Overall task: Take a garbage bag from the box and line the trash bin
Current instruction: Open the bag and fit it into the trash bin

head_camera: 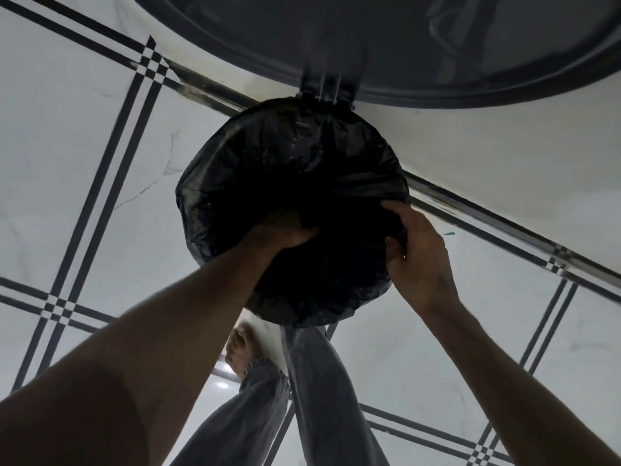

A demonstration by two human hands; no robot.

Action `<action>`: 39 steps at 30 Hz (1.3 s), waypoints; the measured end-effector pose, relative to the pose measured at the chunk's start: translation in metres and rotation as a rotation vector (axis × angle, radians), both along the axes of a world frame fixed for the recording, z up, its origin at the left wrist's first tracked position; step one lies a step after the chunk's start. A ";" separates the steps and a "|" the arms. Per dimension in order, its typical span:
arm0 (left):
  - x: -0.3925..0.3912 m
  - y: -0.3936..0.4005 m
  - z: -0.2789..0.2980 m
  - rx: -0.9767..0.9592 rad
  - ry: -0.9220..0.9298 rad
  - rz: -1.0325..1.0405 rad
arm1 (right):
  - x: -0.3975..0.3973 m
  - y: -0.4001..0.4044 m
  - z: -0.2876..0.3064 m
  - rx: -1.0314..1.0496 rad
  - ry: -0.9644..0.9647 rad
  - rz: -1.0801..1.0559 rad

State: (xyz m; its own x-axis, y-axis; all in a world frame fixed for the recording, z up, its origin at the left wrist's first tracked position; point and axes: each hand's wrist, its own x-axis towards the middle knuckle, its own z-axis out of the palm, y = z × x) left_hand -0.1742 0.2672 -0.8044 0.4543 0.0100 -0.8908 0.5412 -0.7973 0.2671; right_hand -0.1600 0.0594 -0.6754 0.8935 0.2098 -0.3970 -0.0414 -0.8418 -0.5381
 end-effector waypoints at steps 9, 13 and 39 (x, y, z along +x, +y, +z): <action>-0.043 0.021 0.133 0.162 -1.025 -0.004 | -0.015 0.002 0.015 0.307 0.173 -0.608; -0.078 0.054 0.142 0.221 -0.892 0.358 | -0.019 -0.001 0.012 0.437 0.393 -0.919; -0.110 0.064 0.143 -0.404 0.006 1.661 | -0.064 0.002 0.003 0.890 0.670 -1.397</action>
